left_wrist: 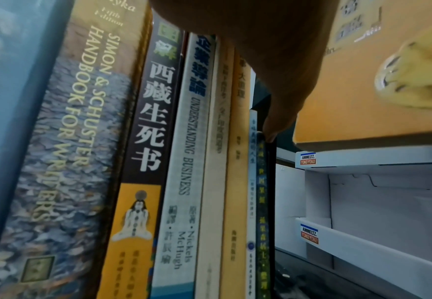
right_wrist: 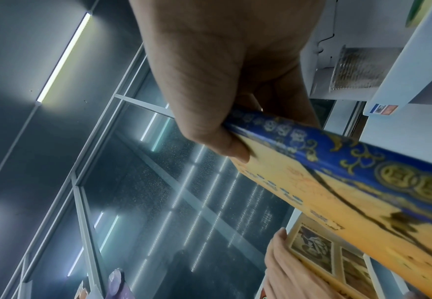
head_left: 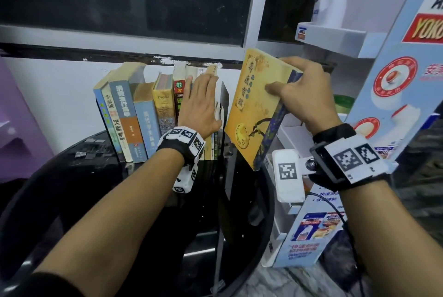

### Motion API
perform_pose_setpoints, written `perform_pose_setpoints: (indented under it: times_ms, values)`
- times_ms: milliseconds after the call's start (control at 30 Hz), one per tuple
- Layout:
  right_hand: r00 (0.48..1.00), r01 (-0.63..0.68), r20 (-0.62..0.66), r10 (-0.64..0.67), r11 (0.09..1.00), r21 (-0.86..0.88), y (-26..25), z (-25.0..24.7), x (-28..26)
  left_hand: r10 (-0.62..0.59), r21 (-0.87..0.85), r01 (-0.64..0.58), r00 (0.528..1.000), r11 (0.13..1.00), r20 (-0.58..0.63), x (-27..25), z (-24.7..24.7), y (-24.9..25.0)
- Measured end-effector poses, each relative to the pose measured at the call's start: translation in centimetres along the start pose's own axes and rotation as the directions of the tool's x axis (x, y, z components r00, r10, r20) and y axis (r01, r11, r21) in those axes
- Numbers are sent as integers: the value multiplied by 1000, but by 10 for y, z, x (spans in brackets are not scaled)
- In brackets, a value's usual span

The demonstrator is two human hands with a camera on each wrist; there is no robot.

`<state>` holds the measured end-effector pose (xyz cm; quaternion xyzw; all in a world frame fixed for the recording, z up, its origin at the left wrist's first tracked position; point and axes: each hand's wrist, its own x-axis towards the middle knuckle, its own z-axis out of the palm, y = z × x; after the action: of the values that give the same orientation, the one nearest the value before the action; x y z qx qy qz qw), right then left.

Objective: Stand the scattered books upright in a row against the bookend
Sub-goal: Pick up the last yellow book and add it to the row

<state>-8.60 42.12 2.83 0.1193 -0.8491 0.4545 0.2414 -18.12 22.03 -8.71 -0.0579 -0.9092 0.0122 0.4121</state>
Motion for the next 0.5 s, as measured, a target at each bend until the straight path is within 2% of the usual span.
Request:
perform_pose_setpoints:
  times_ms: [133, 500]
  values:
    - [999, 38, -30, -38, 999, 6, -6, 6, 5, 11, -54, -13, 999, 998, -52, -2, 0, -6]
    - [977, 128, -175, -119, 991, 38, -14, 40, 33, 8, -23, -9, 999, 1000, -40, -3, 1, -15]
